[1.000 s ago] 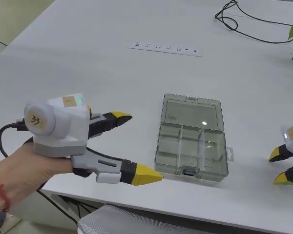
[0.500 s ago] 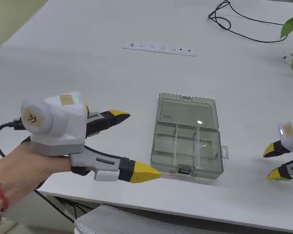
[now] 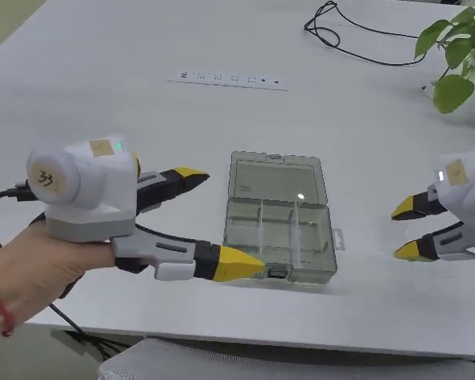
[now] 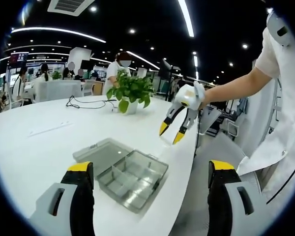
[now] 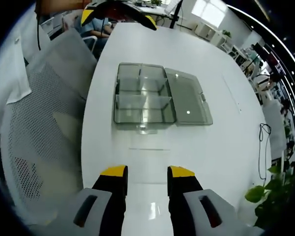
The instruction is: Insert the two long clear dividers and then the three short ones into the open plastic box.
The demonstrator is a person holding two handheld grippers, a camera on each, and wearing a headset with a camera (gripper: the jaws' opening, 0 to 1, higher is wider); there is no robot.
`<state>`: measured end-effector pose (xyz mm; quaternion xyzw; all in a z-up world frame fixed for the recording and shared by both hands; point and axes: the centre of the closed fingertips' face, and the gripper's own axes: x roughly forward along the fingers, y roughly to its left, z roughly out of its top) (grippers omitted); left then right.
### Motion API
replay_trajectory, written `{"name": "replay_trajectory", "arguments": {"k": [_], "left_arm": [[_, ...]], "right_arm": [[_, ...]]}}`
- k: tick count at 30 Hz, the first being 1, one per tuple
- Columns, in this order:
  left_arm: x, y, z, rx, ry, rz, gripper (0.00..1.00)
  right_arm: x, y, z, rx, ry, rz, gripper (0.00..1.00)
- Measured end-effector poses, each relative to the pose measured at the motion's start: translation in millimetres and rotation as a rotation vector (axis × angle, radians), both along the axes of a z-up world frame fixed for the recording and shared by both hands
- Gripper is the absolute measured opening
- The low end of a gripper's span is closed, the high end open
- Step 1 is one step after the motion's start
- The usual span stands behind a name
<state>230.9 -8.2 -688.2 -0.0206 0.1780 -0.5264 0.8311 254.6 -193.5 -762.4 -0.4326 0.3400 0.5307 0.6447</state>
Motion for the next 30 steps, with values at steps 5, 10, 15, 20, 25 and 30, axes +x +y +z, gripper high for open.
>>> {"name": "replay_trajectory", "arguments": {"k": [5,10,15,20,25,30], "left_arm": [[3.8,-12.1,10.2,-0.03,0.016,0.004,0.95],[4.7,-32.7,27.7,-0.119,0.071,-0.004,0.91],[4.9,-49.6,36.8,-0.172,0.136,-0.002,0.82],[0.7,-64.6,36.9,-0.2,0.23,-0.005,0.7],[-4.7,-74.0,30.4,-0.215,0.334,0.007,0.55],[-8.7,-81.0,28.2,-0.239,0.392,0.008,0.43]], "right_arm": [[-4.7,16.4,27.2,0.04,-0.038,-0.001,0.33],[-11.1,37.3,51.9,0.074,-0.074,0.013,0.33],[-8.3,48.0,60.3,0.081,-0.109,0.033,0.33],[-18.5,65.0,75.2,0.086,-0.134,0.056,0.33],[-23.1,75.9,85.2,0.068,-0.179,0.084,0.33],[-28.4,84.8,91.4,0.05,-0.207,0.104,0.33]]}}
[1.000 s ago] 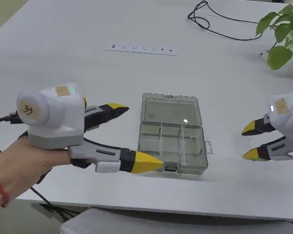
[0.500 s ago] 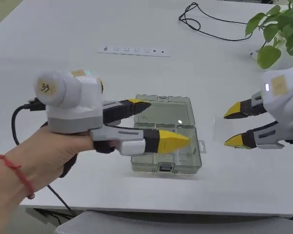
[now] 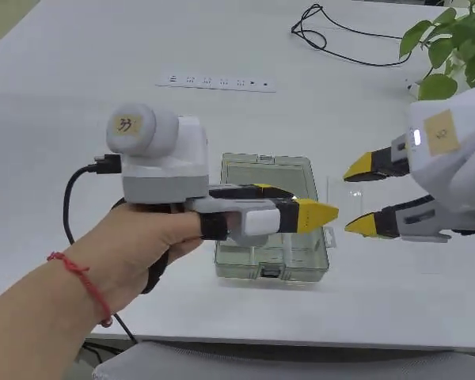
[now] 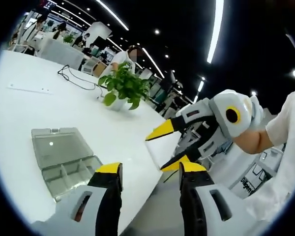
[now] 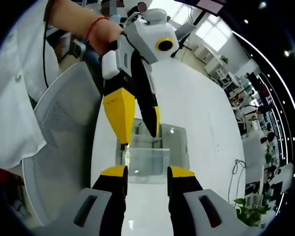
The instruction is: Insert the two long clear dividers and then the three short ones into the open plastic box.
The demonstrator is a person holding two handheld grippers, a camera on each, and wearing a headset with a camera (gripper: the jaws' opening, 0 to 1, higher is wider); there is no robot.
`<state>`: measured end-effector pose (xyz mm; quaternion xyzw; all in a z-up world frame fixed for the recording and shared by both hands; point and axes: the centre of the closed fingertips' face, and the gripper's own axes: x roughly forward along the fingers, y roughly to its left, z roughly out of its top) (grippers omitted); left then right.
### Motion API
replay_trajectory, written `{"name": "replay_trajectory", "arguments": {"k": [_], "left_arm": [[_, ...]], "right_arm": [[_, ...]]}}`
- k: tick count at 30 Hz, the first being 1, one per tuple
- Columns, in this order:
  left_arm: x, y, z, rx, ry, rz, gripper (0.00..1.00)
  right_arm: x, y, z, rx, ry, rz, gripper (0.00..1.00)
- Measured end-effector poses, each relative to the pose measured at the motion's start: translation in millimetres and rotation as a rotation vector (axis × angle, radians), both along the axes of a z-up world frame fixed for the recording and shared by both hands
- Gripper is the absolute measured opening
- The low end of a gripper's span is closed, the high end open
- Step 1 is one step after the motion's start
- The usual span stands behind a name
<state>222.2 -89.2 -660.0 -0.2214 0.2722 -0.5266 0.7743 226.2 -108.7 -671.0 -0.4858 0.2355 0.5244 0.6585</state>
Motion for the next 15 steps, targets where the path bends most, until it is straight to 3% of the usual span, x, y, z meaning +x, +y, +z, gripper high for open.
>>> {"name": "replay_trajectory", "arguments": {"k": [11,15], "left_arm": [[-1.8,-9.3,-1.4,-0.065,0.12,0.006,0.21],[-4.2,-11.0,-1.0,-0.076,0.138,-0.002,0.14]], "right_arm": [[-6.1,11.6,6.3,-0.01,-0.016,0.013,0.33],[-8.1,14.4,6.3,-0.016,-0.019,0.017,0.33]]}}
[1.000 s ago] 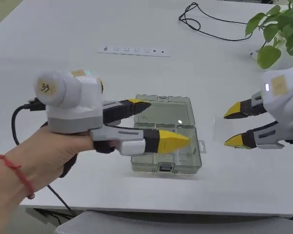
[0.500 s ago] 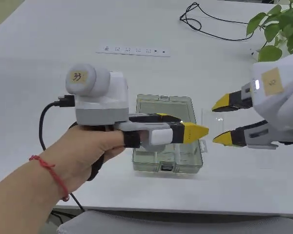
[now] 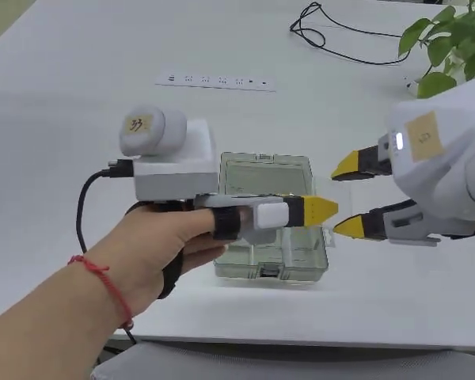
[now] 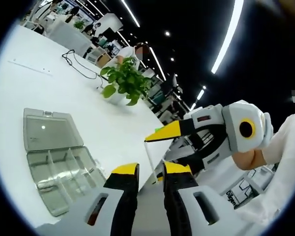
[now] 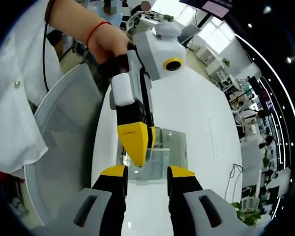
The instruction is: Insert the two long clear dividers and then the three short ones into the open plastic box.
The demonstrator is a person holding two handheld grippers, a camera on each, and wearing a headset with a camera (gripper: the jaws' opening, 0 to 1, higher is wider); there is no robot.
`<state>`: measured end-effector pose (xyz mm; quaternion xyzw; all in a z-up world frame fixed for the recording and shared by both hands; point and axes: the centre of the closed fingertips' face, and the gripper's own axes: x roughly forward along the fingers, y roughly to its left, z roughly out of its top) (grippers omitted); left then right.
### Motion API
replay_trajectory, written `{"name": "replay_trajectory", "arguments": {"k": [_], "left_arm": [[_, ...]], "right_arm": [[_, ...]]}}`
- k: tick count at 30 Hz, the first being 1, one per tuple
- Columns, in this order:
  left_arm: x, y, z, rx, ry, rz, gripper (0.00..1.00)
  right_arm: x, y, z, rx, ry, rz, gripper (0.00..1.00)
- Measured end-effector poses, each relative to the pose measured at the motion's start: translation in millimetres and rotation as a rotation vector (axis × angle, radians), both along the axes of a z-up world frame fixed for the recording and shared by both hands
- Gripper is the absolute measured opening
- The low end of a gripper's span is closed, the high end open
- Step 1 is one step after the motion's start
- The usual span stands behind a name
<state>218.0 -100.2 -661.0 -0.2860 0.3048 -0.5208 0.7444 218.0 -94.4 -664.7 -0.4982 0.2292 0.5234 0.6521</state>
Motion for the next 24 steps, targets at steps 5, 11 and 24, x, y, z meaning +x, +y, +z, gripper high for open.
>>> {"name": "replay_trajectory", "arguments": {"k": [5,11,24], "left_arm": [[-0.9,-0.8,-0.9,-0.015,0.025,0.001,0.09],[-3.4,-2.6,-1.1,-0.022,0.033,-0.011,0.04],[-0.5,-1.8,-1.5,-0.033,0.04,-0.004,0.0]], "right_arm": [[-1.2,1.4,-1.0,-0.014,-0.007,0.01,0.33],[-0.6,1.6,-1.4,-0.023,-0.012,0.01,0.33],[0.7,1.4,-0.7,-0.033,-0.02,0.02,0.33]]}}
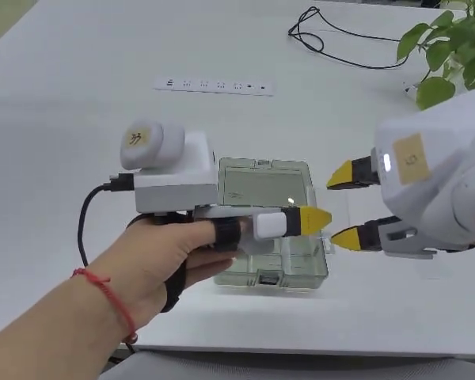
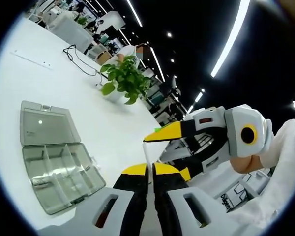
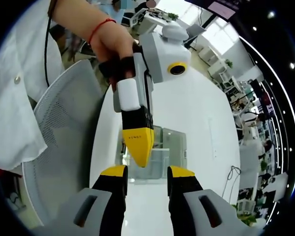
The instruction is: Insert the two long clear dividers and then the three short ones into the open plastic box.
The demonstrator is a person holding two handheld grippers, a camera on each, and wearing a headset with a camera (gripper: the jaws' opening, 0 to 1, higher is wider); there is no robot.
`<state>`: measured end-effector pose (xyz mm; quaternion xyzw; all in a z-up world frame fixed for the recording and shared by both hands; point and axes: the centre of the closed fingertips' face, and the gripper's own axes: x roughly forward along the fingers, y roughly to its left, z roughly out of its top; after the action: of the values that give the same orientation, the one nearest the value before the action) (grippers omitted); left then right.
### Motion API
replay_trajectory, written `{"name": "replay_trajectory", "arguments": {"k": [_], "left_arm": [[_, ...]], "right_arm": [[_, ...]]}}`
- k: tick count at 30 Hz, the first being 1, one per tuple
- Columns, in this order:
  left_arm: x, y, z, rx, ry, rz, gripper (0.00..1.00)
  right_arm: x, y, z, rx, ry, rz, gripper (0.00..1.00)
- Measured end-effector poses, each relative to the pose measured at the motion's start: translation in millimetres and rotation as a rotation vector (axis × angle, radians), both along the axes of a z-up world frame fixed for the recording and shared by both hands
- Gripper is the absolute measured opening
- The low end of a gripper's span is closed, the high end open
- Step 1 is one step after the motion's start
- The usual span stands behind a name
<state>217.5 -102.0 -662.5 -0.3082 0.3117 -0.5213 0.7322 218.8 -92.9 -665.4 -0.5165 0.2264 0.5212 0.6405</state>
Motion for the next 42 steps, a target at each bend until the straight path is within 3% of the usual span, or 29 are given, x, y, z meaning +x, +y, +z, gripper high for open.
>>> {"name": "replay_trajectory", "arguments": {"k": [9,11,14,18,21,24,26,27,32,35,36,42], "left_arm": [[3.1,0.9,-0.6,-0.018,0.021,0.027,0.0],[4.4,1.0,-0.8,-0.017,-0.001,0.026,0.0],[3.2,1.5,-2.4,-0.012,0.006,0.023,0.0],[1.1,4.2,-4.1,0.031,-0.078,0.003,0.0],[-0.7,7.1,-5.1,0.098,-0.215,-0.034,0.0],[-8.1,10.1,-2.3,0.132,-0.322,-0.088,0.0],[-11.7,11.4,1.0,0.137,-0.395,-0.12,0.0],[-14.2,11.8,0.7,0.139,-0.399,-0.133,0.0],[-28.2,13.4,10.7,0.128,-0.553,-0.217,0.0],[-34.7,12.8,13.7,0.123,-0.592,-0.25,0.0],[-36.1,13.0,15.1,0.12,-0.618,-0.258,0.0],[-41.1,12.7,17.2,0.118,-0.647,-0.285,0.0]], "right_arm": [[1.7,0.5,0.9,-0.004,-0.023,0.011,0.33],[2.4,1.2,2.0,0.0,-0.026,0.01,0.34],[3.2,3.2,7.0,0.024,-0.023,0.005,0.35],[5.3,3.3,14.2,0.077,0.017,-0.014,0.35],[2.8,3.8,19.0,0.137,0.102,-0.032,0.35],[3.9,1.9,24.5,0.177,0.174,-0.027,0.32],[1.4,1.6,28.7,0.204,0.243,-0.014,0.3],[-1.0,1.1,30.5,0.21,0.286,-0.006,0.29],[-18.9,7.5,42.3,0.244,0.436,0.041,0.22],[-23.2,9.1,43.9,0.236,0.485,0.052,0.18],[-26.6,9.7,43.2,0.23,0.5,0.064,0.17],[-36.8,12.1,37.6,0.193,0.566,0.099,0.12]]}}
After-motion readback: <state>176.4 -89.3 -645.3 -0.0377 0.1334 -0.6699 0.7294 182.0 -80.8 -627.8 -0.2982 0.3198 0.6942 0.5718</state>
